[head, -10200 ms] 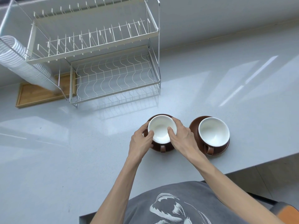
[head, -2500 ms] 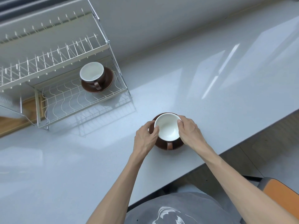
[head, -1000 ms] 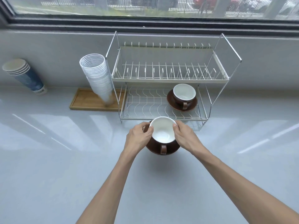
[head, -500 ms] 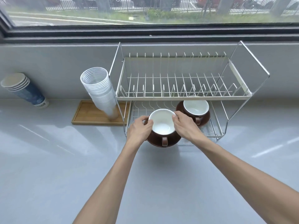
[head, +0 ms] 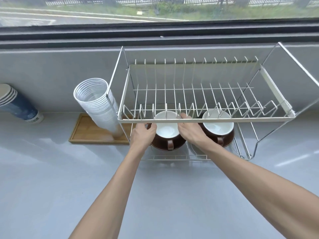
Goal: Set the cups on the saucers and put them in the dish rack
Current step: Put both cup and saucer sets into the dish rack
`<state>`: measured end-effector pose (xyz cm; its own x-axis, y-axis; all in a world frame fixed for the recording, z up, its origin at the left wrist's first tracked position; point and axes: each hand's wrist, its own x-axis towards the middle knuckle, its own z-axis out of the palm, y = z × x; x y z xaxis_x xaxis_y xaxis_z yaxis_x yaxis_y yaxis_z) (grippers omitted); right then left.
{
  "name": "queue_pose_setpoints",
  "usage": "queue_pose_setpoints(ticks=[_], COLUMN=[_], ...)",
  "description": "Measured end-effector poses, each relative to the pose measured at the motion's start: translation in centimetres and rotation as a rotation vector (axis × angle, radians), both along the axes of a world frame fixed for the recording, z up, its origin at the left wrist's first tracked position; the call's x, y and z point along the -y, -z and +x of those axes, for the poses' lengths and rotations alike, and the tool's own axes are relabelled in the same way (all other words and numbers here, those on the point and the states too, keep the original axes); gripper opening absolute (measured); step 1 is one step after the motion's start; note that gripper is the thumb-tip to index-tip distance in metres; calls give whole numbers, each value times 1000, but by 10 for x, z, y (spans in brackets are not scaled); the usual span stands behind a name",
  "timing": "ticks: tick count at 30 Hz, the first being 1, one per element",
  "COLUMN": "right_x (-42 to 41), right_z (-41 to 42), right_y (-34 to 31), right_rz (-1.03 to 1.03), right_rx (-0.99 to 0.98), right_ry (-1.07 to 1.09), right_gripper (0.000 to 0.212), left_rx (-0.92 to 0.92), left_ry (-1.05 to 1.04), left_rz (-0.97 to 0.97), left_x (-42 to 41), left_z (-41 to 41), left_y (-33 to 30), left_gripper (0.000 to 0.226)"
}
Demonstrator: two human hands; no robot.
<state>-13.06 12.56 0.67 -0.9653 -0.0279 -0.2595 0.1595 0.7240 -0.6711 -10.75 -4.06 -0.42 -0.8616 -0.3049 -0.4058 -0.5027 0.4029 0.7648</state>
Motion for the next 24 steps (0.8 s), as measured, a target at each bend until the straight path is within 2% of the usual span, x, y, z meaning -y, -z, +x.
queue_pose_setpoints(ticks=[5,9,16,21,24], right_x=[-1,-2,1,2,-1], right_z=[-9,-10,-12,-7,-3], right_y=[7,16,14,11,9], right_rz=[22,-12,-13,31,53], right_rx=[9,13,30,33,5], right_ry=[-19,5,15,3,3], right_gripper=[36,38,38,33,37], left_rx=[-3,-16,11,21,15], left_ry=[19,3,22,78,181], left_rz=[46,76,36,1,-72], left_x=[1,2,5,4,2], left_z=[-10,-15,-11,-4,5], left_y=[4,10,11,4,-6], left_gripper=[67,56,85,58,57])
